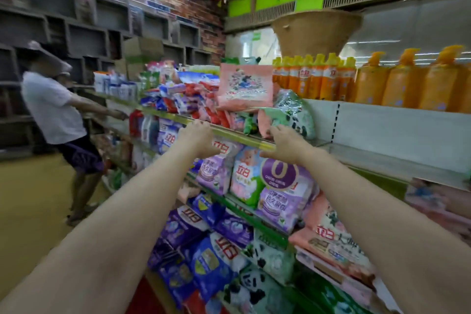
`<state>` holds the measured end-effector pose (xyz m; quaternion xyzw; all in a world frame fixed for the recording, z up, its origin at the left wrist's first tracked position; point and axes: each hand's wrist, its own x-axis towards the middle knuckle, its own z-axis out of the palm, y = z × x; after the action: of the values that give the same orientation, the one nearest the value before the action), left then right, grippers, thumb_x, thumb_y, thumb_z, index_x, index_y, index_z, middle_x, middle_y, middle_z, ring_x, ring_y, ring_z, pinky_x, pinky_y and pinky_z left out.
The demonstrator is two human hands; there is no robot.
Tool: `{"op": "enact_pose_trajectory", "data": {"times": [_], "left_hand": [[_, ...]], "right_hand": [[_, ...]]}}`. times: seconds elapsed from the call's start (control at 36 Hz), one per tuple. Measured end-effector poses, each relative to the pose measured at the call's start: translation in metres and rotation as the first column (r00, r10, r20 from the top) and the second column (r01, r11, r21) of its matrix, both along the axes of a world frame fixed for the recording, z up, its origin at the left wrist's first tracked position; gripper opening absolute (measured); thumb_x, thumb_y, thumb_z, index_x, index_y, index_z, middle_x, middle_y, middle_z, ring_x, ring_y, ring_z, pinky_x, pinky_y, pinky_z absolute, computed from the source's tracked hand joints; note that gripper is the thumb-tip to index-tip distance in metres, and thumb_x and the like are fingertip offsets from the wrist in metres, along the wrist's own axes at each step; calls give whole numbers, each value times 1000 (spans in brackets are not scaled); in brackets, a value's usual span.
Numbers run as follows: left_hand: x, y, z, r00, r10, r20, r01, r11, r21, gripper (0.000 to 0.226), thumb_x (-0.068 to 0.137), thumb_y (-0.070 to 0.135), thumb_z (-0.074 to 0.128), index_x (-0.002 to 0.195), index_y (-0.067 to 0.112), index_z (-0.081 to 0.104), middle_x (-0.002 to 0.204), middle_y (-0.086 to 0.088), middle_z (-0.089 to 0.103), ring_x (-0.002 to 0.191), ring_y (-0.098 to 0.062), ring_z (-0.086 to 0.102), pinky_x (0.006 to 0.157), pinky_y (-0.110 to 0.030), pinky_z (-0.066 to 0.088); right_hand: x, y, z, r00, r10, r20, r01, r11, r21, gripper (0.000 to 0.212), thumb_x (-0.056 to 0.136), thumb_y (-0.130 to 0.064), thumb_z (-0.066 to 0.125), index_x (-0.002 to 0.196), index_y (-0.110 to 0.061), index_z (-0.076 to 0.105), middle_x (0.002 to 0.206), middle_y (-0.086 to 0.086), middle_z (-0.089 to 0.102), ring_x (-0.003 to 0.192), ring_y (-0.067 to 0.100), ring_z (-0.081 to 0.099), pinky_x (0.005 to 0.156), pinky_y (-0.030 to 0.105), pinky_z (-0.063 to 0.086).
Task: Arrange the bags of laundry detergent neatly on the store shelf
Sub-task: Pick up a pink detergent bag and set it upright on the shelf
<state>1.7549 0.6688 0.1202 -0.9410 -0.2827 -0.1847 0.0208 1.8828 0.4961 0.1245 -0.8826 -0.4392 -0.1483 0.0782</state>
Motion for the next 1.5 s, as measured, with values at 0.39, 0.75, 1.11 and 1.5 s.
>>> {"op": "enact_pose_trajectory", "data": {"times": [0.39, 0.75, 1.11, 1.5], "left_hand": [[82, 22, 29, 997, 47, 60, -50, 998, 40, 71, 85, 50, 59, 133, 2, 39, 136, -18, 42, 122, -34, 47, 93, -42, 46], [166, 25, 22, 994, 16, 107, -21, 999, 40, 71, 87, 52, 55, 134, 1, 39, 140, -18, 41, 125, -33, 45, 99, -42, 42], [242, 76, 32, 987, -37, 156, 36, 999, 7, 64, 86, 49, 58, 130, 4, 44, 132, -14, 49, 117, -29, 50, 95, -41, 48], [315, 170, 57, 983, -60, 171, 59, 998, 12, 60, 89, 56, 50, 120, 4, 50, 131, -16, 50, 117, -30, 51, 93, -40, 47]], "right_hand": [[78, 31, 33, 998, 66, -19, -64, 995, 83, 70, 86, -43, 63, 139, -6, 35, 142, 14, 40, 129, 30, 39, 107, 39, 36], [145, 45, 26, 996, 70, -63, -62, 991, 117, 57, 97, -34, 49, 143, -5, 32, 146, 17, 33, 134, 33, 31, 110, 43, 28], [218, 92, 33, 994, -24, -106, 45, 980, 196, 68, 95, -50, 43, 144, -5, 28, 150, 14, 29, 139, 30, 26, 114, 45, 27], [284, 166, 61, 973, -198, -116, 219, 954, 204, 72, 97, -47, 41, 149, -3, 17, 156, 17, 16, 145, 31, 14, 118, 44, 17]]}}
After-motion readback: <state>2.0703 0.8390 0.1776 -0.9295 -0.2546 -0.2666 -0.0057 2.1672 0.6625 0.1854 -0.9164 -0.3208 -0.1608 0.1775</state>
